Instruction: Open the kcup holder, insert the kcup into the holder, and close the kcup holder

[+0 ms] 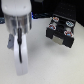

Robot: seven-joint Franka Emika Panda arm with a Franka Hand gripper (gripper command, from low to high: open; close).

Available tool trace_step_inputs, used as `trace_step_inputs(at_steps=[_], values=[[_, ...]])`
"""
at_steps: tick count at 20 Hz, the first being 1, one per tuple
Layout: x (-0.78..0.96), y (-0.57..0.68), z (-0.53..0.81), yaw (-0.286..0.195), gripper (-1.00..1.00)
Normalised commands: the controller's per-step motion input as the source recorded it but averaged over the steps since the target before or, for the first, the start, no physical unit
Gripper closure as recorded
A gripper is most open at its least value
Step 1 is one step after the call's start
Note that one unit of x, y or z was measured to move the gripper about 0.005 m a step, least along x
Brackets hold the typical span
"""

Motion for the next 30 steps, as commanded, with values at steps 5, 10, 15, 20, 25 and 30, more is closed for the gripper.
trace_step_inputs(at_steps=[5,10,15,20,25,30], values=[[0.03,0.52,0.8,0.036,1.0],[0.02,0.6,0.7,0.048,1.0],[0.02,0.6,0.58,0.039,1.0],[-0.03,0.62,0.45,0.036,1.0],[0.0,0.65,0.43,0.017,1.0],[0.01,0.65,0.31,0.02,1.0]])
